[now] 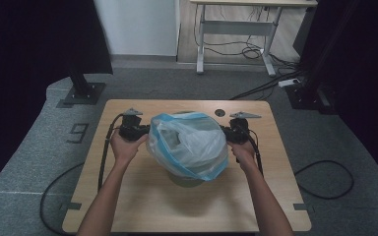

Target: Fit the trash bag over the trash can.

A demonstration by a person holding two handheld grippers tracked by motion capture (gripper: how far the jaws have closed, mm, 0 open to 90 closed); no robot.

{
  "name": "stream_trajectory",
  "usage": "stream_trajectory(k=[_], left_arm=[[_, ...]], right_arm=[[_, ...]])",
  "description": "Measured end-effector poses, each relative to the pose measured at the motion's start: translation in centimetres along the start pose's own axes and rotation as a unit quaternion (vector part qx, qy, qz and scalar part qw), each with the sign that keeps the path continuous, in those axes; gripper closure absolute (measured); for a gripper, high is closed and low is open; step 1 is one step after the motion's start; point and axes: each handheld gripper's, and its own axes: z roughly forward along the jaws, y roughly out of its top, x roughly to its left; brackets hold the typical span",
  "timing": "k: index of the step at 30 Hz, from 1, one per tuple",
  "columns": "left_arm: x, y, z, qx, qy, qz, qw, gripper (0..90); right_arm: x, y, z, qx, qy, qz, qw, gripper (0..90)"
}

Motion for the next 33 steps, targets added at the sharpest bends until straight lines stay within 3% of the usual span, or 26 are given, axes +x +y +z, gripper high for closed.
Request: stream_trajectory(k=[6,11,14,17,19,21,25,27,31,33], left_arm=[[-0.2,-0.3,1.3,0.026,0.006,-0.001,0.9996,90.0],[0.0,-1.4,1.4,0.028,-0.005,-0.004,0.9996,90.0],[0.1,-1.9,1.2,0.023,-0.019,-0.008,0.9995,90.0],[-0.1,-2.1,1.0,0.019,-0.021,-0.004,0.9996,90.0],[-0.2,-2.0,0.9,0.017,-0.021,0.0,0.9996,90.0],[-0.3,-2.0,0.8,0.014,-0.022,0.001,0.9997,90.0],[-0.3,-2.0,0.5,0.008,-0.023,0.0,0.9997,90.0],[-0.2,-2.0,0.4,0.005,-0.022,0.001,0.9997,90.0],[-0.1,-2.1,-0.1,-0.002,-0.022,-0.001,0.9997,90.0],[-0.1,-2.2,-0.2,-0.003,-0.023,-0.003,0.9997,90.0]], right_arm=[[-0.2,-0.8,1.1,0.039,-0.012,0.006,0.9992,88.8],[-1.4,-2.8,1.7,0.065,-0.019,0.02,0.9975,88.8],[-2.0,-3.8,1.6,0.066,-0.02,0.032,0.9971,88.8],[-2.4,-4.3,1.0,0.044,-0.019,0.045,0.9978,86.6],[-2.5,-4.3,0.2,0.022,-0.026,0.052,0.9981,74.0],[-2.5,-4.0,-0.8,-0.006,-0.041,0.054,0.9977,67.9],[-2.2,-3.2,-3.9,-0.056,-0.058,0.074,0.9941,59.1],[-1.8,-3.0,-5.4,-0.068,-0.061,0.068,0.9935,56.3],[-0.9,-3.7,-8.2,-0.084,-0.043,0.055,0.9941,53.5],[-0.3,-4.4,-9.4,-0.089,-0.022,0.055,0.9942,51.2]])
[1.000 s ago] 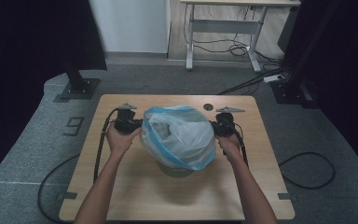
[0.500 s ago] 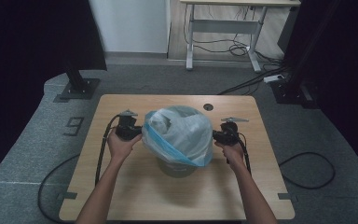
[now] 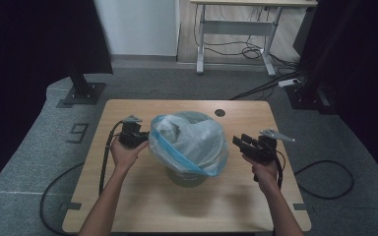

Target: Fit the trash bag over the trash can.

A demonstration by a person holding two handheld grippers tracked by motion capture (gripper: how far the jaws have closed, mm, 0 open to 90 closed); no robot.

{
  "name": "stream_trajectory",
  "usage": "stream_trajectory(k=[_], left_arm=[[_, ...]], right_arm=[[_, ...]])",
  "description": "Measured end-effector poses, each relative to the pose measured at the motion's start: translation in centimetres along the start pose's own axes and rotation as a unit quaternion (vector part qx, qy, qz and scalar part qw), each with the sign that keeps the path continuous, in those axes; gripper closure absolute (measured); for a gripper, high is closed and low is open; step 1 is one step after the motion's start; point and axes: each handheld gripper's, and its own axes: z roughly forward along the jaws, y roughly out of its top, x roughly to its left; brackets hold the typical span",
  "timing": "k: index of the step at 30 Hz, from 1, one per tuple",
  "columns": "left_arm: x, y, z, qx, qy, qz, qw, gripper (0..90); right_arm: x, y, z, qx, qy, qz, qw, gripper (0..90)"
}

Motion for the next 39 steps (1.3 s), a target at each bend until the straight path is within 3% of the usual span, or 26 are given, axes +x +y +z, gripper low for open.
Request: stream_trajectory(k=[3,6,10,13,16,21,24,30,35,39], left_arm=[[-0.2,0.0,-0.1,0.0,0.001,0.004,1.0,90.0],[-0.3,0.0,-0.1,-0.003,0.001,0.002,1.0,90.0],[-0.4,0.0,-0.1,0.0,0.003,0.004,1.0,90.0],[-0.5,0.1,-0.2,-0.001,0.004,0.005,1.0,90.0],[-0.6,0.1,-0.2,-0.001,0.004,0.004,1.0,90.0],[-0.5,0.0,-0.3,0.0,0.002,0.006,1.0,90.0],[-0.5,0.0,-0.3,0.002,0.001,0.007,1.0,90.0],[-0.6,0.0,-0.2,0.003,-0.002,0.011,0.9999,90.0],[-0.5,-0.1,-0.3,0.004,-0.001,0.01,0.9999,90.0],[-0.5,-0.1,-0.4,0.005,-0.001,0.009,0.9999,90.0]], right_arm=[[1.3,-1.3,-1.9,0.003,0.043,-0.005,0.9991,46.7],[3.8,-3.0,-3.8,0.005,0.091,-0.028,0.9954,42.9],[6.4,-4.0,-4.9,0.005,0.126,-0.053,0.9906,41.2],[7.4,-4.0,-4.8,0.007,0.135,-0.058,0.9891,40.5],[8.1,-4.0,-4.1,0.011,0.126,-0.067,0.9897,39.2],[8.2,-4.5,-2.6,0.027,0.131,-0.058,0.9894,42.9],[8.1,-4.9,-1.8,0.035,0.14,-0.065,0.9874,55.8],[8.3,-5.2,-1.5,0.023,0.144,-0.08,0.986,85.3],[8.4,-5.4,-1.8,0.018,0.141,-0.094,0.9854,88.9],[8.2,-6.5,-1.4,0.037,0.143,-0.1,0.9839,89.1]])
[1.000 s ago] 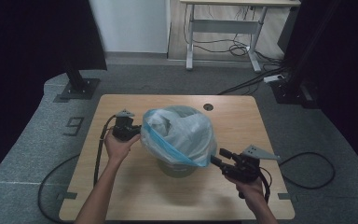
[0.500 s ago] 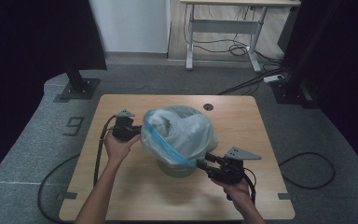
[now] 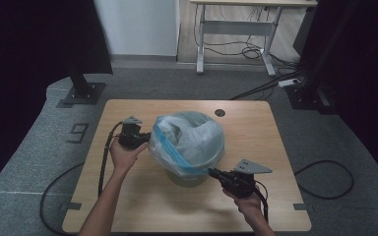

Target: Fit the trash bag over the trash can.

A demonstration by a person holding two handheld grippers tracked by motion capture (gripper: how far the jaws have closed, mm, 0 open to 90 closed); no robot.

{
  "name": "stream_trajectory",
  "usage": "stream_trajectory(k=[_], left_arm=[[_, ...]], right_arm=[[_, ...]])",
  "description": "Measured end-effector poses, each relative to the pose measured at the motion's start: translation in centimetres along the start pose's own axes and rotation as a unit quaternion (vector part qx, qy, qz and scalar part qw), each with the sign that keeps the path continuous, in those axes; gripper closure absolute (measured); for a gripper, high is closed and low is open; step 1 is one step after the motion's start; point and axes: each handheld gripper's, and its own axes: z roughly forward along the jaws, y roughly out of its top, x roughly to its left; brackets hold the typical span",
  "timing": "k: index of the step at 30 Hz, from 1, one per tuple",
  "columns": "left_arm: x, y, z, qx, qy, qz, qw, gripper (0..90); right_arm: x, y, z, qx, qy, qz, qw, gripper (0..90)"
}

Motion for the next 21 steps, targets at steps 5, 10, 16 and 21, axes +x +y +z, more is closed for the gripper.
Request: stream_trajectory(k=[5,10,16,21], left_arm=[[0.2,-0.5,-0.1,0.008,-0.003,-0.002,1.0,90.0],[0.5,-1.1,0.1,0.016,-0.003,-0.007,0.9998,90.0],[0.8,-1.5,1.0,0.033,-0.004,-0.012,0.9994,90.0],[0.8,-1.7,2.1,0.046,-0.009,-0.014,0.9988,90.0]], right_arm=[[0.0,-2.5,1.4,0.055,-0.002,-0.008,0.9985,89.1],[-0.1,-4.1,2.9,0.106,-0.017,-0.024,0.9939,89.1],[-1.2,-4.9,3.5,0.125,-0.035,-0.018,0.9914,89.0],[-2.2,-5.3,3.9,0.141,-0.05,-0.001,0.9888,89.0]])
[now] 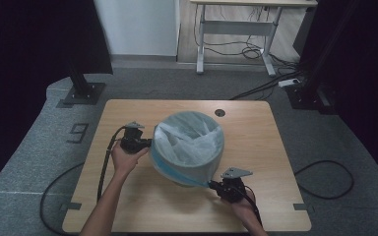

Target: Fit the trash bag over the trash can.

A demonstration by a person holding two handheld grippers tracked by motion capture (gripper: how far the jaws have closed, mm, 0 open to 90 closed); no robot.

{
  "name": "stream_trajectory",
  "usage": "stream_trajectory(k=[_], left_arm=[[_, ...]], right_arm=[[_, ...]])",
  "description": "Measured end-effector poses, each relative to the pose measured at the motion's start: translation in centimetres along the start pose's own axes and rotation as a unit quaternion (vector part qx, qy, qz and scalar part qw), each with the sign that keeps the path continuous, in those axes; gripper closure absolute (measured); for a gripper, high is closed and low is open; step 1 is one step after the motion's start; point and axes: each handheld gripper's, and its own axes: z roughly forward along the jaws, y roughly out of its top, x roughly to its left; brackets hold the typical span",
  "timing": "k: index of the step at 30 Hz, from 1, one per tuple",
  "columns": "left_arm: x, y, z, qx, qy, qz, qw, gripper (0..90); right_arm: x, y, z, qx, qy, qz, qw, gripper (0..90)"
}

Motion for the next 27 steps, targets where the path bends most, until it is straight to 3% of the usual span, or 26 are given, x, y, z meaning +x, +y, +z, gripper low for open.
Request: stream_trajectory(k=[9,14,16,18,21,23,27], left_arm=[[-0.3,-0.9,1.7,0.014,-0.012,-0.003,0.9998,90.0],[-0.2,-1.4,1.6,0.01,-0.012,-0.008,0.9999,89.2],[0.0,-1.5,1.1,0.001,-0.005,-0.013,0.9999,82.9],[0.1,-1.8,0.1,-0.029,0.01,-0.021,0.9993,70.3],[0.7,-2.6,-2.0,-0.071,0.026,-0.032,0.9966,49.0],[0.8,-3.1,-3.3,-0.095,0.053,-0.026,0.9937,36.9],[1.0,-3.4,-4.7,-0.109,0.041,-0.024,0.9929,30.5]], right_arm=[[-1.6,-0.8,-0.1,0.019,-0.014,0.015,0.9996,89.0],[-2.1,-1.1,-0.2,0.012,-0.008,0.028,0.9995,88.6],[-2.1,-1.1,-0.5,0.001,-0.004,0.029,0.9996,87.9],[-2.1,-1.1,-0.8,-0.016,0.009,0.03,0.9994,79.5],[-2.0,-1.0,-1.5,-0.038,0.018,0.019,0.999,70.1],[-1.9,-0.9,-2.0,-0.052,0.017,0.021,0.9983,63.5],[-1.9,-0.7,-2.5,-0.082,0.003,0.034,0.996,50.1]])
